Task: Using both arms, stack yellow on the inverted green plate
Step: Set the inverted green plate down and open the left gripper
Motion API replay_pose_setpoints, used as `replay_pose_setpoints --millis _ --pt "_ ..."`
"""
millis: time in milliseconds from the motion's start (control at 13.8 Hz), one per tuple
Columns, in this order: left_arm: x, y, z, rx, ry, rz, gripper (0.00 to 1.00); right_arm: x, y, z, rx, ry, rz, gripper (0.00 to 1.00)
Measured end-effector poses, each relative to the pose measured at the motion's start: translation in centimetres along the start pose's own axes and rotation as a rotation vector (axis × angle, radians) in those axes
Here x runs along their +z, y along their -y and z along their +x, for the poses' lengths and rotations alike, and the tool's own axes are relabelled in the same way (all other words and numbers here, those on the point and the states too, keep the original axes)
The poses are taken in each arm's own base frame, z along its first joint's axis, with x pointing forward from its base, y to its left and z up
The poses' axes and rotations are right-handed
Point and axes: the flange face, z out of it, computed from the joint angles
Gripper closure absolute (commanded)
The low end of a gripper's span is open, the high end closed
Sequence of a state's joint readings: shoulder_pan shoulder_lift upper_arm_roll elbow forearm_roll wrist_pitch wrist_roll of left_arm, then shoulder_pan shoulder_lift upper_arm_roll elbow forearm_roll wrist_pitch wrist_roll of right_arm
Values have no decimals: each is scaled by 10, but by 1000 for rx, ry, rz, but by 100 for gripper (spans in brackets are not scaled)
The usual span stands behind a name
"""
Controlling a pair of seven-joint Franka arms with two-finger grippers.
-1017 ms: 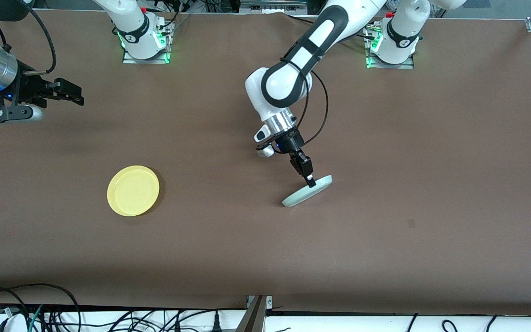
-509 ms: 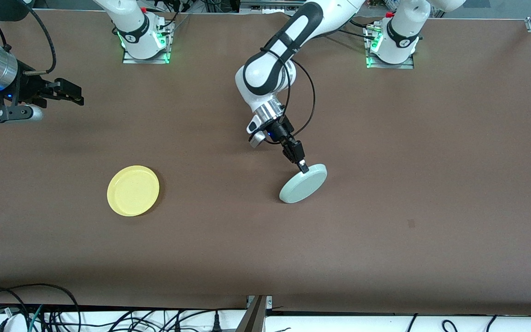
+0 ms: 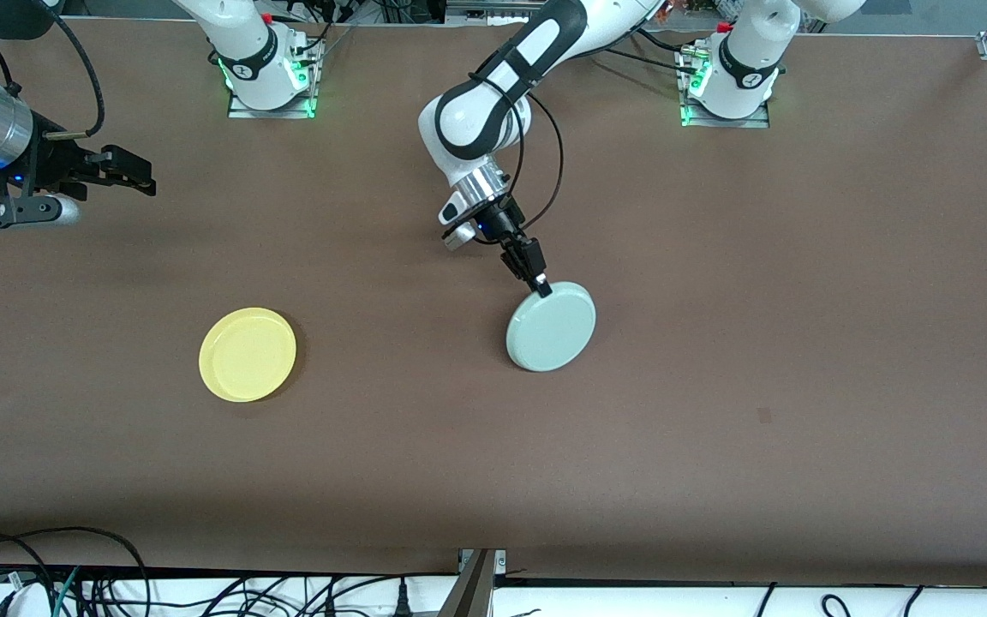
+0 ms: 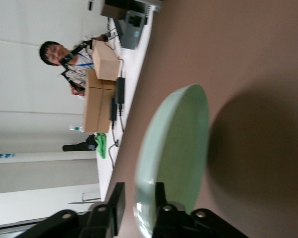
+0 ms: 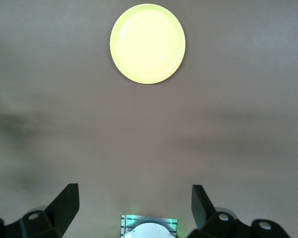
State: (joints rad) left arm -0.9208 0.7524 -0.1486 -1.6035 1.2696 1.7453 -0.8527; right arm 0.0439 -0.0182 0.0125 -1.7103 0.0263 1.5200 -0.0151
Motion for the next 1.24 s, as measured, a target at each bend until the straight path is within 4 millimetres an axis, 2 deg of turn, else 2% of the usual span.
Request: replay_pose_setpoints --millis 73,218,581,726,872,944,1090,1235 --pt "-2 -10 -3 -1 13 -28 0 0 0 0 0 0 0 0" --pt "-5 -20 -2 -30 57 -127 0 0 0 0 0 0 0 0" --pt "-32 -10 25 -263 223 -525 0 0 0 0 0 0 0 0" --pt "-25 0 36 -392 253 -620 0 0 0 0 0 1 0 0" --pt "-5 26 47 -495 299 -668 0 0 0 0 0 1 0 0" --pt "3 48 54 -556 326 -706 0 0 0 0 0 1 -1 0" --pt "17 100 64 -678 377 -771 0 2 -3 1 2 4 -26 0" --pt "43 163 63 -809 435 -821 0 9 -6 5 -2 19 -82 0"
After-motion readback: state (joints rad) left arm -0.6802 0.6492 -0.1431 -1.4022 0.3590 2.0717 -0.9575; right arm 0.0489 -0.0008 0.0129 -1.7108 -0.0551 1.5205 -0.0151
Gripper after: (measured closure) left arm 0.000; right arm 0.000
